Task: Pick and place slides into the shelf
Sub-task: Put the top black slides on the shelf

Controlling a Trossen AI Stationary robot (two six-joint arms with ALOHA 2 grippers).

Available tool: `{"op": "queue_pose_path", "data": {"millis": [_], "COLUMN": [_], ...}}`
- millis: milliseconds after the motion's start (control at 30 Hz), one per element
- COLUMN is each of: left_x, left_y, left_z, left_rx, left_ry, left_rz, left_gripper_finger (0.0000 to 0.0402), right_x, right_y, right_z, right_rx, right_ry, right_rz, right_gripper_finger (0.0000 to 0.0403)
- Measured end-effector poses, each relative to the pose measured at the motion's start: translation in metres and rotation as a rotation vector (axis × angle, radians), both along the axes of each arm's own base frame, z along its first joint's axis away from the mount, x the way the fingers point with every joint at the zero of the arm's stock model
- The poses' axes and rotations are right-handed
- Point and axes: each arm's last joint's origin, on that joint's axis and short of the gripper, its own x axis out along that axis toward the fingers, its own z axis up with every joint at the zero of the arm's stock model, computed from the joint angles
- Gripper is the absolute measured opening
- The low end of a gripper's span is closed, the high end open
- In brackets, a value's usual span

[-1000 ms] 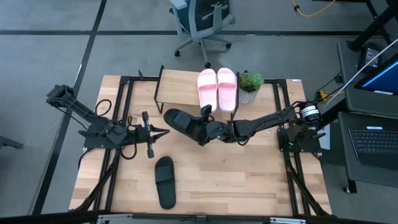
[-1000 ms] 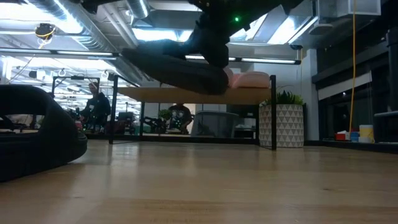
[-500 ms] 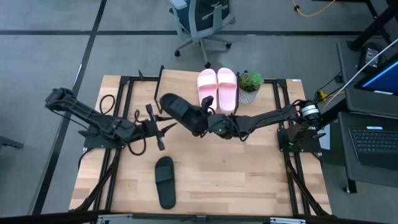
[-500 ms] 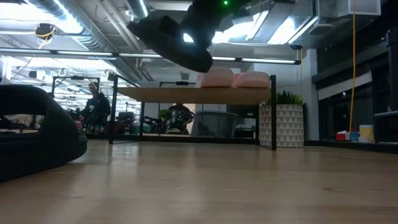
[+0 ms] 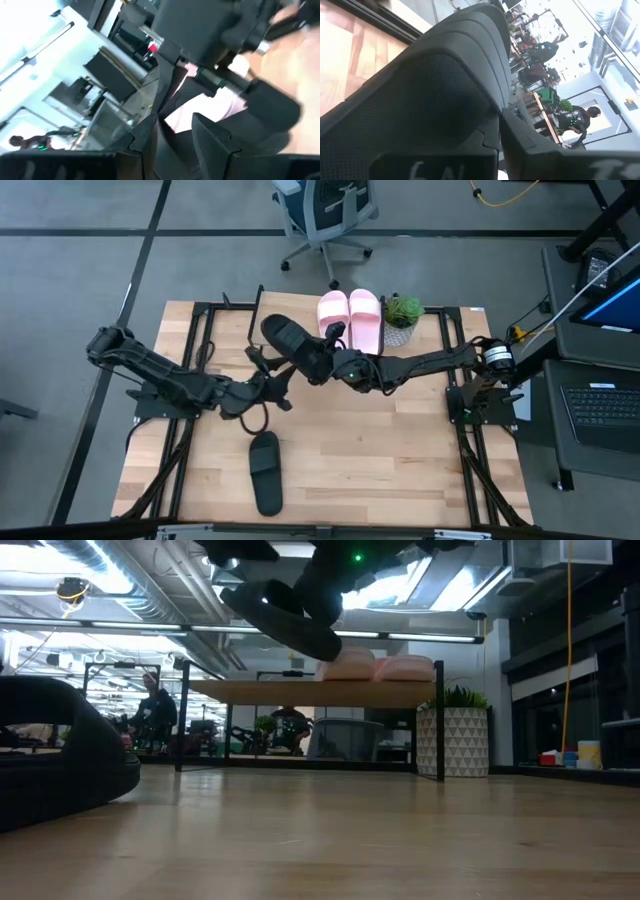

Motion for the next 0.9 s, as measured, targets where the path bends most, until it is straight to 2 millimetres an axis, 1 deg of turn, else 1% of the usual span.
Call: {"op": "queue_pose_path", "data": {"millis": [167, 367, 567, 900], "left_x": [0.013, 0.024, 0.024, 0.025], "left_y": [0.009, 0.018, 0.028, 0.031], "left_z": [-0.009, -0.013, -0.015, -0.015], "left_rx": [0.023, 0.061, 0.076, 0.077], "left_ry": [0.046, 0.098, 0.128, 0.13], "left_rz": [0.063, 0.109, 0.177, 0.189], "left_gripper_finger": [0.0114, 0.0114, 0.0114, 0.0114], "right_x": [0.0, 0.0, 0.0, 0.0], "right_y": [0.0, 0.0, 0.0, -0.001], "right_z": [0.0, 0.0, 0.0, 0.0], "right_rx": [-0.002, -0.004, -0.005, -0.006], "right_ry": [0.002, 0.004, 0.004, 0.005], "right_rz": [0.001, 0.0, 0.001, 0.0], "right_gripper_finger": [0.0006, 0.0006, 0.0006, 0.0006]}}
